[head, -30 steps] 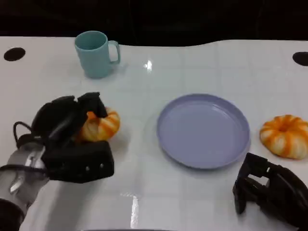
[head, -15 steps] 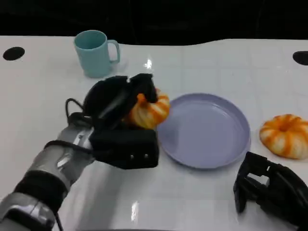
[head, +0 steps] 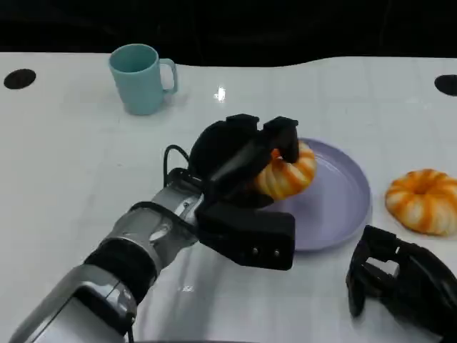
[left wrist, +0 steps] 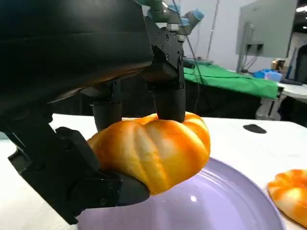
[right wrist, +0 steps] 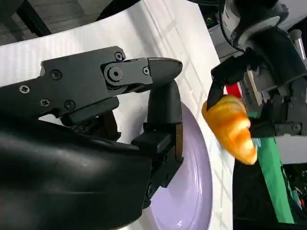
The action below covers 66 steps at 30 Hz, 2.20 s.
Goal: Grasp the bread from the table and place it into the plate.
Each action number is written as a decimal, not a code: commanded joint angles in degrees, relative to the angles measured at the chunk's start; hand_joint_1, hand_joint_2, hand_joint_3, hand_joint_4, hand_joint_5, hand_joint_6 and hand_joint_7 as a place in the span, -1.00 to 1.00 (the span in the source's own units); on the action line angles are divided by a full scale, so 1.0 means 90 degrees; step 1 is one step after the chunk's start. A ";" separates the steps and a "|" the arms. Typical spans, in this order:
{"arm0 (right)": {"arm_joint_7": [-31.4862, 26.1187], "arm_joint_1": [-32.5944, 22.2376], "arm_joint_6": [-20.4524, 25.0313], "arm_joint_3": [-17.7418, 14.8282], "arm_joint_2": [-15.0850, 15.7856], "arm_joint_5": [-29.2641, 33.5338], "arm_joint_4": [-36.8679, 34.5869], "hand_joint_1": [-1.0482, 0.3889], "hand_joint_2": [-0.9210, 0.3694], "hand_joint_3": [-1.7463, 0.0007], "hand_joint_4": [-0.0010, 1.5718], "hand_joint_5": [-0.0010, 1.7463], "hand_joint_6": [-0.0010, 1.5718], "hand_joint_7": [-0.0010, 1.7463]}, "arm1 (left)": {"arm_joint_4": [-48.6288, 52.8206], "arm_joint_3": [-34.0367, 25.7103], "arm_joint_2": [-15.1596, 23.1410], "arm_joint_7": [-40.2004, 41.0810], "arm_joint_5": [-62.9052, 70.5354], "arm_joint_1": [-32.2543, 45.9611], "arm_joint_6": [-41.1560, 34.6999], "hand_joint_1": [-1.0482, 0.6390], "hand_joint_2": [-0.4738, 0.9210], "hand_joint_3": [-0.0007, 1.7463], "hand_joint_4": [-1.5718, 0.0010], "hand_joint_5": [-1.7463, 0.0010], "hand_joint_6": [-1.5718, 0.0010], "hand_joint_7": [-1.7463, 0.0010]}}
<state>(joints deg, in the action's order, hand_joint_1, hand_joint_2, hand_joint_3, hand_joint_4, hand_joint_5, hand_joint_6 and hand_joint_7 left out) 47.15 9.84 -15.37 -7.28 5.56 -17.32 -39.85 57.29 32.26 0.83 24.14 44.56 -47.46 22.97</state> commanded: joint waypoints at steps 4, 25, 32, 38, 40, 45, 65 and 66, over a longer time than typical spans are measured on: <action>-0.0088 -0.0220 0.0044 0.0035 0.0092 0.0029 0.0158 -0.37 -1.00 0.68 -0.06 1.00 -0.24 0.91 | 0.0366 0.0284 -0.0152 0.0229 0.0213 -0.0344 -0.0048 -0.06 0.61 0.24 -0.19 -1.00 0.19 -0.99; -0.0080 -0.0296 0.0088 0.0099 0.0049 -0.0075 0.0294 -0.34 -1.00 0.70 -0.08 1.00 -0.25 0.88 | 0.0959 0.0844 -0.0538 -0.1566 0.0308 -0.0948 -0.1035 -0.84 1.00 -0.36 1.00 0.79 1.00 0.81; -0.0177 -0.0287 0.0082 0.0125 0.0109 0.0002 0.0315 -0.38 -1.00 0.68 -0.08 1.00 -0.24 0.89 | 0.0825 0.0913 -0.0474 -0.1974 0.0275 -0.0945 -0.1178 -0.99 1.00 -0.25 1.00 0.93 1.00 0.89; -0.0063 -0.0240 0.0204 0.0069 0.0091 -0.0148 0.0233 -0.34 -1.00 0.69 -0.09 1.00 -0.25 0.88 | 0.0542 0.0840 -0.0339 -0.2147 0.0182 -0.0850 -0.1142 -0.98 1.00 -0.24 0.98 0.92 0.99 0.87; -0.0063 -0.0235 0.0135 0.0075 0.0091 -0.0126 0.0210 -0.34 -1.00 0.69 -0.08 1.00 -0.25 0.88 | 0.0412 0.0805 -0.0255 -0.2208 0.0128 -0.0801 -0.1115 -0.98 1.00 -0.24 0.98 0.91 0.99 0.87; -0.0020 -0.0213 0.0095 0.0065 0.0093 -0.0135 0.0172 -0.35 -1.00 0.68 -0.09 1.00 -0.25 0.88 | -0.0537 0.0490 0.0341 -0.2445 -0.0238 -0.0276 -0.0776 -0.92 1.00 -0.26 0.96 0.86 0.98 0.87; -0.0134 -0.0300 0.0388 0.0087 0.0100 -0.0141 0.0426 -0.36 -1.00 0.73 -0.07 1.00 -0.21 0.84 | -0.2654 -0.1616 0.1546 -0.4232 -0.4398 0.3044 0.1828 -0.57 1.00 -0.50 0.54 0.24 0.55 0.83; -0.0159 -0.0305 0.0342 0.0099 0.0116 -0.0092 0.0433 -0.36 -1.00 0.73 -0.07 1.00 -0.20 0.84 | -0.2695 -0.1742 0.1500 -0.4565 -0.4858 0.3233 0.1907 -0.57 1.00 -0.51 0.52 0.22 0.53 0.83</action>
<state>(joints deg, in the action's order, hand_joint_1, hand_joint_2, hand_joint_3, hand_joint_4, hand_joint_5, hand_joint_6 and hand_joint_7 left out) 46.18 8.13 -12.79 -6.04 5.56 -18.13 -36.37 33.88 19.45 13.87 -10.61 9.09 -22.21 38.26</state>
